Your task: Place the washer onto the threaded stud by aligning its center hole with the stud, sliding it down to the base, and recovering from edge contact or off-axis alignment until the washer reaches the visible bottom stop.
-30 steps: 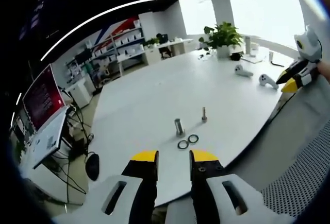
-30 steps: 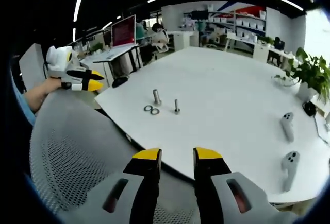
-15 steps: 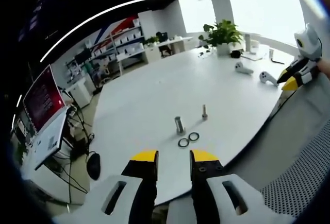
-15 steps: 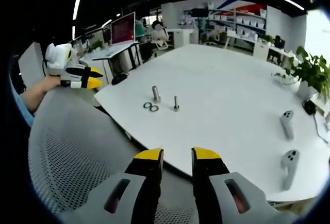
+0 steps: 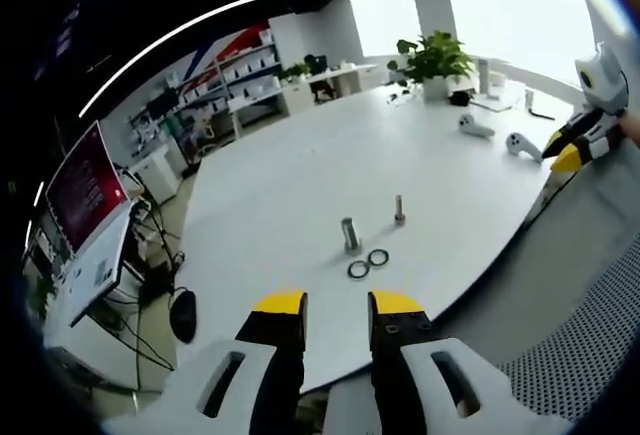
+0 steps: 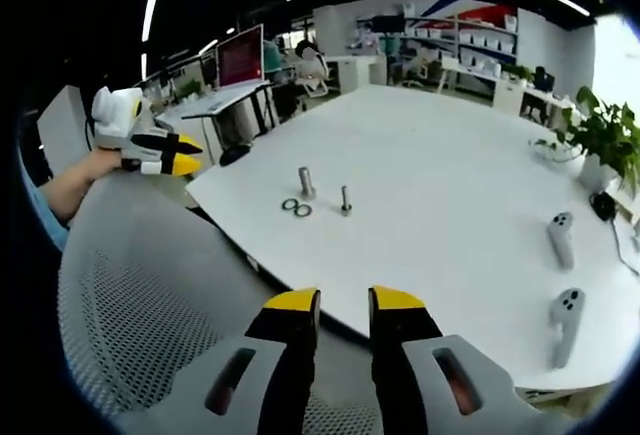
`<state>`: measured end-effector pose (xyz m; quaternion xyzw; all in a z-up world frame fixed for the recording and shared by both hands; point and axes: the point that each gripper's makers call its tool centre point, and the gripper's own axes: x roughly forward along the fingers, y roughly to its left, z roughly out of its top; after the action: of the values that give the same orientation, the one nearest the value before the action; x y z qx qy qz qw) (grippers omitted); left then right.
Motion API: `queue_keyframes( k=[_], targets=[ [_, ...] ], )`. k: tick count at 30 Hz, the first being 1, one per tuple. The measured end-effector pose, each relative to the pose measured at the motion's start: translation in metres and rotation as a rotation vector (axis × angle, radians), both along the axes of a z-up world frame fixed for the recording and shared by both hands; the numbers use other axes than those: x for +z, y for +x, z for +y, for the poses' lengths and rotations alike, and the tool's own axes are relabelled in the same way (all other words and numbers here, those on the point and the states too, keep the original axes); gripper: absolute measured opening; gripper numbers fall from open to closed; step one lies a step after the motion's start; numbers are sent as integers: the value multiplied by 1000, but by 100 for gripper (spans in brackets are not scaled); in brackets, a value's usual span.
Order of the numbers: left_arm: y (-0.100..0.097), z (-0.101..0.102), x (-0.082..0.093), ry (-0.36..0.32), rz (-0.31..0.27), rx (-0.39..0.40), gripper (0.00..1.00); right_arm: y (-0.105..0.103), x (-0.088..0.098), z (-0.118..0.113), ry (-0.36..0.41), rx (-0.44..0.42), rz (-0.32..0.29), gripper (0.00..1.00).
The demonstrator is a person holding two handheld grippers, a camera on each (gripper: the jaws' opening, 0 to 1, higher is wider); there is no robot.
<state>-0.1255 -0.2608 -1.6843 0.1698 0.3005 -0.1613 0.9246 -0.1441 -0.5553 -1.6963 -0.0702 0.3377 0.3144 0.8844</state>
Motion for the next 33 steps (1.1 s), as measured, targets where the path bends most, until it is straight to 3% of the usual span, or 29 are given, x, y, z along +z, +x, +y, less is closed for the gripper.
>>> queue_keyframes(
  k=[10,13,16,24,26,28,31,33],
  targets=[
    [-1,4,-7,20,37,9,22,-2,4,5,20,19,-15,21],
    [-2,6,-8,22,47,15,22,-9,1,12,24,81,8,21],
    [1,9,-2,6,16,47,22,-7,2,13,32,83,4,21],
    [0,12,-4,28,25,56,22,-7,11,17,97,88,-26,20],
    [2,12,-3,4,27,61,22,-6,16,18,116,94,-47,19],
    [0,-2,-1,-75,52,15,22,-7,13,20,103,104,-31,19],
    [-1,-6,-3,-101,109,-57,22,-9,12,19,108,112,-25,19],
    [6,-14,4,-186,113,-83,22,-10,10,18,104,106,-13,19]
  ],
)
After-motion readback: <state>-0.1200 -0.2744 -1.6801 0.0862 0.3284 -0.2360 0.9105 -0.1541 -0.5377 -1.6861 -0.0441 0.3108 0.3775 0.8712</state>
